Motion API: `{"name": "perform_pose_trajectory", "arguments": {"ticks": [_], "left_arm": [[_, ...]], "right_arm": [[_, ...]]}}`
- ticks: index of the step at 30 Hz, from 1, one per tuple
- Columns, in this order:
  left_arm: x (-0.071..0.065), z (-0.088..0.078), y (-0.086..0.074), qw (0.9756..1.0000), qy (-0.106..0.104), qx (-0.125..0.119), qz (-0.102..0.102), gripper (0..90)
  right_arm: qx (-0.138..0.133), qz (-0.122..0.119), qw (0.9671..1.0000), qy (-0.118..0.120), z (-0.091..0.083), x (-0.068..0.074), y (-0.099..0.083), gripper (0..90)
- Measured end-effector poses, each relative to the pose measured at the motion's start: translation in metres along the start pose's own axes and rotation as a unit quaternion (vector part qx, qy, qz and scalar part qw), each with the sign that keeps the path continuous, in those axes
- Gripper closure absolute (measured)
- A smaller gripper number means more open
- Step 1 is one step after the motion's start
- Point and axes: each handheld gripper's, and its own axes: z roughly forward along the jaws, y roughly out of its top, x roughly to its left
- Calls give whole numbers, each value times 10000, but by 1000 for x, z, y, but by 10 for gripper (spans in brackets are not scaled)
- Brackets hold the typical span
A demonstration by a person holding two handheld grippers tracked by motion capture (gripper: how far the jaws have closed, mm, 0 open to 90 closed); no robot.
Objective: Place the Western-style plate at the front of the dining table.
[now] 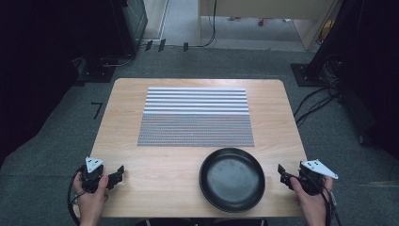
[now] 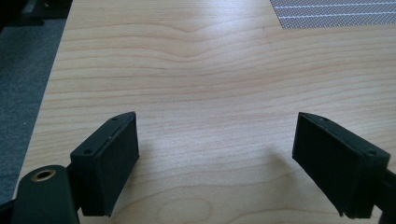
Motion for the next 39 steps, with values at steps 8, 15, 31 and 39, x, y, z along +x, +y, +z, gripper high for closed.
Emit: {"name": "perform_pose_trajectory", "arguments": {"ticks": [8,15,31,39], "left_arm": [[-11,-3,3,9999,-58,-46,98,143],[-20,-6,4,9997,-138,-89,183,143],[-45,-10,9,9986,-400,-191,275,143],[-55,-12,10,9981,-487,-208,320,143]], "right_arm": [[-72,-36,9999,112,-4,9,2,153],[-99,-21,9998,183,-6,15,2,161],[-153,129,9994,276,-8,27,4,203],[-170,150,9993,309,-8,30,4,214]]}}
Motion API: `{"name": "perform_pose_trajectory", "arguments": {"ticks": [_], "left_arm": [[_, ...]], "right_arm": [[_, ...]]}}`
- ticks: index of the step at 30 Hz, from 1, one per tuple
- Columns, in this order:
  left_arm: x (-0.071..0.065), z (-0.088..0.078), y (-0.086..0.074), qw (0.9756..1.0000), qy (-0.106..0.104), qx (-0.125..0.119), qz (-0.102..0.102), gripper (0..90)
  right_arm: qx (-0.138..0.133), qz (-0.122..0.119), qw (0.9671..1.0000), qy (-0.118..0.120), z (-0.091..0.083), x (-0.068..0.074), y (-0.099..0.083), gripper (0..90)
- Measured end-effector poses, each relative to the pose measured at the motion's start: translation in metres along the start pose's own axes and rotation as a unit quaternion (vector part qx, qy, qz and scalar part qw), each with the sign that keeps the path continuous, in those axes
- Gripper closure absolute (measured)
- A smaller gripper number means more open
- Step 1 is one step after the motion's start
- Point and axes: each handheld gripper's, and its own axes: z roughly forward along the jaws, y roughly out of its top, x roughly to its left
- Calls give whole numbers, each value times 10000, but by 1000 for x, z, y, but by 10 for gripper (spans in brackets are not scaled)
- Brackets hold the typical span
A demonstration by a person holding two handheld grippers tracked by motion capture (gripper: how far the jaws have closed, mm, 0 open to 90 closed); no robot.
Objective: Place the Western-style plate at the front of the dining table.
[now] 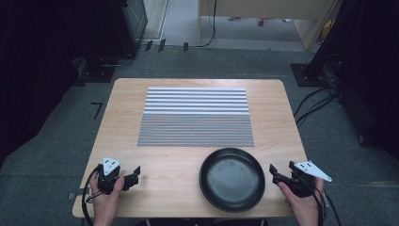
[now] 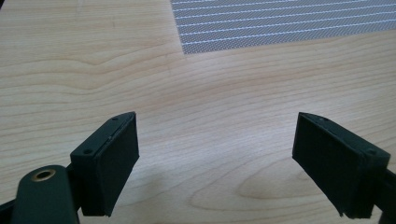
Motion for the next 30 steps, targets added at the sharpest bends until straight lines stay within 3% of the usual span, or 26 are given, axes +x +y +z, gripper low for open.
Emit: {"name": "perform_pose_trajectory", "arguments": {"ticks": [21,30], "left_arm": [[-35,0,5,9990,-430,-93,68,143],[-59,3,7,9974,-678,-116,195,143]], "right_arm": [[-4,40,10000,9,1,8,-1,257],[28,13,10000,19,2,11,-2,259]]}}
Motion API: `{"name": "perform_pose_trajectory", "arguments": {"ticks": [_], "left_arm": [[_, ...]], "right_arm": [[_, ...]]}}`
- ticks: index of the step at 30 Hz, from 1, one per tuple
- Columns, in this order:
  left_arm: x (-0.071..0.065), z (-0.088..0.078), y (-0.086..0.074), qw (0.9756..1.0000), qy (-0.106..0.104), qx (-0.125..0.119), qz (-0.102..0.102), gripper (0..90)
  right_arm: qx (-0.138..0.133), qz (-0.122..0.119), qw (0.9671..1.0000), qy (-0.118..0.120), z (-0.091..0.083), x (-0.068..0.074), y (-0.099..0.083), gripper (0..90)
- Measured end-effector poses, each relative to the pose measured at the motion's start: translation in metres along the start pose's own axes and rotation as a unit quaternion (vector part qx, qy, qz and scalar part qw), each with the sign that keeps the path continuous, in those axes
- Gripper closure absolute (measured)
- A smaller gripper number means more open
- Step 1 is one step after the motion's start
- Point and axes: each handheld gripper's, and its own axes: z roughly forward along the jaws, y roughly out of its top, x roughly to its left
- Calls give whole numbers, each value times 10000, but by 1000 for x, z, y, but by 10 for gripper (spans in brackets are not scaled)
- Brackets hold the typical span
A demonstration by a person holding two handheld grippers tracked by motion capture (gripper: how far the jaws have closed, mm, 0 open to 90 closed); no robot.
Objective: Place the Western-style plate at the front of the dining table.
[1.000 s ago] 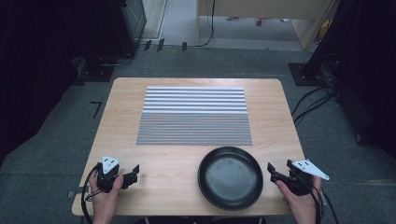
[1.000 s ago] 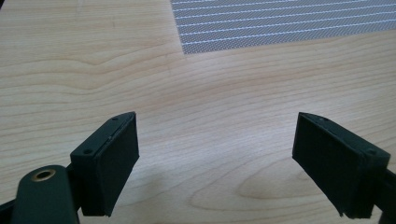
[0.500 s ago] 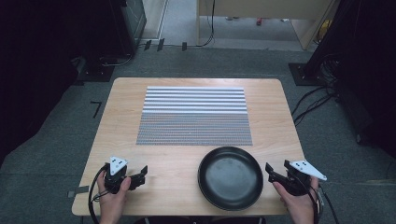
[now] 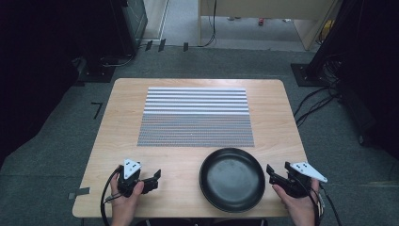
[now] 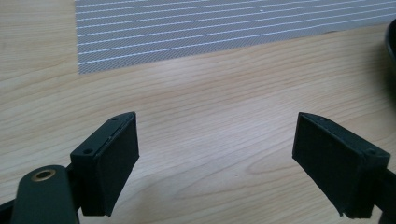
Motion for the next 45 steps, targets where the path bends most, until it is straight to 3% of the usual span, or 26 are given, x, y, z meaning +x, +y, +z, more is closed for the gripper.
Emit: {"name": "perform_pose_trajectory", "arguments": {"ticks": [18,23,34,45], "left_arm": [[-30,10,7,9994,-338,-5,103,143],[-39,11,10,9990,-412,-22,142,143],[-57,16,15,9978,-653,-24,132,143],[-78,23,20,9955,-918,17,215,143]], "right_arm": [[-13,-77,10000,14,3,4,-2,266],[-60,-165,9998,27,3,6,-4,316],[-125,-139,9994,294,1,7,-4,441],[-189,-37,9992,342,1,7,-6,491]]}}
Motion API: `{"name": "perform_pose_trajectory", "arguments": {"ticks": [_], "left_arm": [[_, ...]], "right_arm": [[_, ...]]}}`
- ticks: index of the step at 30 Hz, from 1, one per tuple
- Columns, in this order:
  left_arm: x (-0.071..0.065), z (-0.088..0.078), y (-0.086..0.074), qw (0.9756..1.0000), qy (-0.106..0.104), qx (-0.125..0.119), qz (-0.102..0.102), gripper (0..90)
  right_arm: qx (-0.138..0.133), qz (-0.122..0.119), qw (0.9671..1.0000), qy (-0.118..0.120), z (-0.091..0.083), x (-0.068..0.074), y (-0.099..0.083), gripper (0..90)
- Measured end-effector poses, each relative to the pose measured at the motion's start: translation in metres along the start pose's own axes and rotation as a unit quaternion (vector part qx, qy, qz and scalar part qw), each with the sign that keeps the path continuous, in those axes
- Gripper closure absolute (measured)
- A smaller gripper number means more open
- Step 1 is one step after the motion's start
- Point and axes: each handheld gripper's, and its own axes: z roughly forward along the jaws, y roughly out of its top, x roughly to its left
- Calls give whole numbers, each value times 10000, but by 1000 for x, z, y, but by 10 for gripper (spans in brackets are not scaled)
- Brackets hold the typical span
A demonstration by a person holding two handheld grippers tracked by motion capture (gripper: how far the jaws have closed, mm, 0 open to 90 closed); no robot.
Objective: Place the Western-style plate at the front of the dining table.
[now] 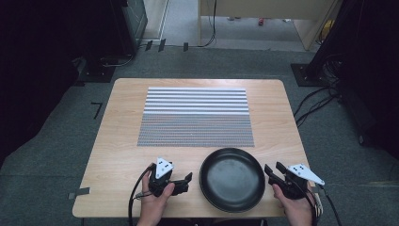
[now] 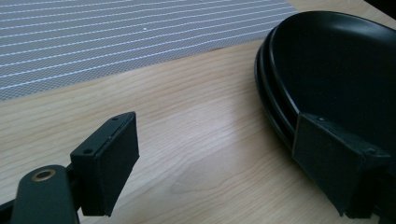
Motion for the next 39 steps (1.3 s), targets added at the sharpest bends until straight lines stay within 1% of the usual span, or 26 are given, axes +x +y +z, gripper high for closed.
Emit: {"name": "perform_pose_trajectory", "arguments": {"ticks": [5,7,8,9,11,12,15,18,22,24,25,26,27,28,29,30,31,33,34,35,37,38,39], "left_arm": [[-8,5,2,9999,-79,33,69,143],[-11,7,3,9999,-109,42,64,143],[-11,7,3,9999,-109,42,64,143],[-13,8,5,9999,-140,17,52,143],[-15,9,6,9998,-173,-1,56,143],[-17,9,7,9998,-171,-13,68,143],[-21,11,9,9996,-272,-49,38,143],[-26,13,11,9993,-370,-57,25,143],[-31,16,14,9991,-425,-39,18,148],[-36,19,15,9988,-498,21,-32,155],[-36,19,15,9988,-498,21,-32,165],[-39,22,15,9986,-520,56,-86,189],[-40,24,15,9985,-525,92,-102,219],[-40,24,15,9985,-525,92,-102,233],[-42,26,14,9983,-548,176,-105,244],[-42,26,14,9983,-548,176,-105,263],[-42,28,12,9982,-544,231,-126,286],[-40,30,10,9976,-592,284,-202,320],[-40,30,10,9976,-592,284,-202,340],[-39,31,8,9972,-619,344,-230,359],[-37,32,6,9968,-639,391,-280,387],[-37,32,5,9966,-649,413,-308,398],[-36,33,4,9962,-665,447,-342,409]], "right_arm": [[-18,-3,10000,48,0,0,0,494],[80,36,9999,131,1,0,0,498],[80,36,9999,131,1,0,0,498],[164,66,9997,166,2,0,-1,521],[205,187,9993,265,1,0,0,537],[194,223,9991,310,1,0,0,543],[153,335,9982,473,1,0,0,550],[106,419,9971,625,1,0,-1,584],[66,481,9963,715,1,0,-1,619],[24,572,9953,776,0,-1,-1,648],[25,603,9950,795,0,-1,-1,657],[20,634,9946,819,0,-1,-1,659],[29,670,9943,830,0,-1,-1,680],[56,681,9944,802,0,-1,-2,691],[80,680,9945,796,1,0,-2,694],[76,664,9943,833,1,-1,-2,703],[65,654,9943,841,1,0,-3,713],[112,632,9948,791,2,-1,-3,738],[112,632,9948,791,2,-1,-3,738],[167,756,9937,814,2,-2,-4,751],[266,1100,9891,938,3,-5,-4,772],[319,1232,9873,948,3,-6,-4,779],[361,1315,9861,948,4,-8,-4,786]]}}
